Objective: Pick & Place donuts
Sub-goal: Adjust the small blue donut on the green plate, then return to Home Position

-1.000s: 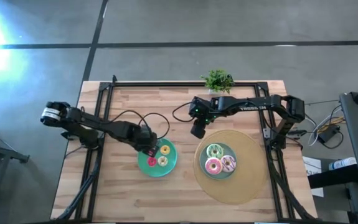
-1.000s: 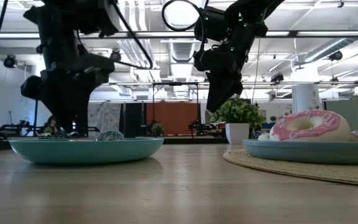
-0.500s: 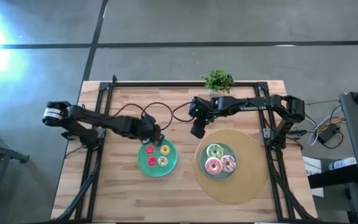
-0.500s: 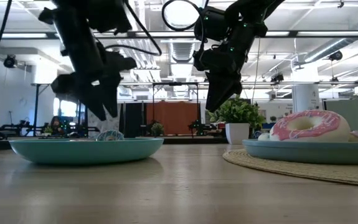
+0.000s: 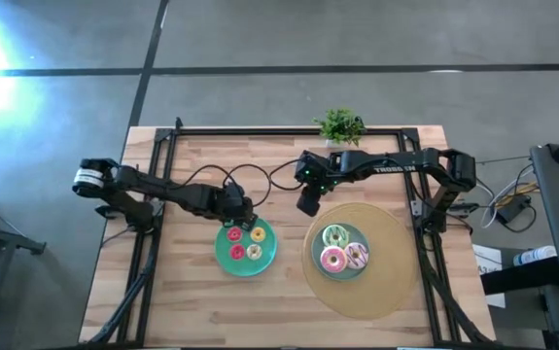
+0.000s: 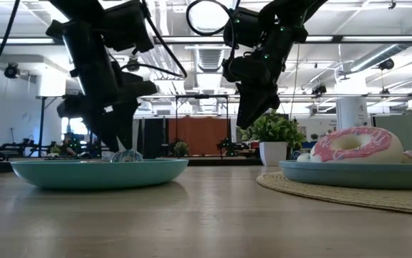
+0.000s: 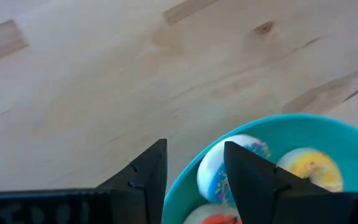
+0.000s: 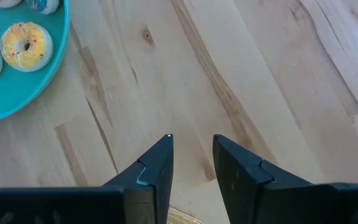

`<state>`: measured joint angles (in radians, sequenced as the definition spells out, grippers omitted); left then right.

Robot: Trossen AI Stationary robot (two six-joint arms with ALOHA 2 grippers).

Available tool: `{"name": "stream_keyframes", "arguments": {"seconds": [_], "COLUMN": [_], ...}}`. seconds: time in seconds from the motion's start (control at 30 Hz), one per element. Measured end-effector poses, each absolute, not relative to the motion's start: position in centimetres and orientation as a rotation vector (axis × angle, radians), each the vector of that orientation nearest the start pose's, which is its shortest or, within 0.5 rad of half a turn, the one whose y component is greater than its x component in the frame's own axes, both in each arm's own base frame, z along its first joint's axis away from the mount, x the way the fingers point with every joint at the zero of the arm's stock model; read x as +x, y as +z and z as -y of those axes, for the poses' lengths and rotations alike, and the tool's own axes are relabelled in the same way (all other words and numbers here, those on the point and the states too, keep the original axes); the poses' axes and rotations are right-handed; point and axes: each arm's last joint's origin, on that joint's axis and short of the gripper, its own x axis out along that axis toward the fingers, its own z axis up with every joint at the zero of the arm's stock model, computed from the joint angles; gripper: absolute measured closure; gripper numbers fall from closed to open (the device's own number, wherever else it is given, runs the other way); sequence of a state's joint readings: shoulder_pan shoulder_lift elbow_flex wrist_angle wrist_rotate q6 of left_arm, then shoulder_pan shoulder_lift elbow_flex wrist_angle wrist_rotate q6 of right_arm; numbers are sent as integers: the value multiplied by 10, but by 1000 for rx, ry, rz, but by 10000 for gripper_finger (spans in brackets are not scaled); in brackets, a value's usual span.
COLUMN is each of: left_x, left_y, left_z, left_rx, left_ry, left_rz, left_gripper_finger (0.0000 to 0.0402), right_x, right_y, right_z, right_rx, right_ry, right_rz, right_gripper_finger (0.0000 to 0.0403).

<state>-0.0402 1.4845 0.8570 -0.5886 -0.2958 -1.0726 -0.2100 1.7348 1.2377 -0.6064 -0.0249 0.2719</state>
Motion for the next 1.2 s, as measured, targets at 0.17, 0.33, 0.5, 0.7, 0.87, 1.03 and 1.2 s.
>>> {"name": "stream_keyframes", "arguments": {"seconds": [0.17,0.33,0.5,0.7,0.87,1.03,1.2], "left_x": [270,271,270,269,269,269,270], "left_y": [176,175,175,175,175,176,184], "left_z": [3,8,15,24,30,30,29], "left_rx": [-745,-730,-688,-661,-597,-600,-581], "left_ry": [794,757,711,656,598,611,597], "left_rz": [-949,-971,-1002,-1028,-1051,-1038,-998], "left_gripper_finger": [269,269,269,269,269,269,269], "right_x": [343,343,343,343,343,343,343], "right_y": [213,213,213,213,213,213,213], "right_z": [72,72,72,72,72,72,70], "right_rx": [382,388,388,387,388,388,440], "right_ry": [-321,-324,-325,-326,-326,-326,-234], "right_rz": [-1070,-1070,-1071,-1072,-1072,-1071,-1075], "right_gripper_finger": [296,296,296,296,296,296,296]}}
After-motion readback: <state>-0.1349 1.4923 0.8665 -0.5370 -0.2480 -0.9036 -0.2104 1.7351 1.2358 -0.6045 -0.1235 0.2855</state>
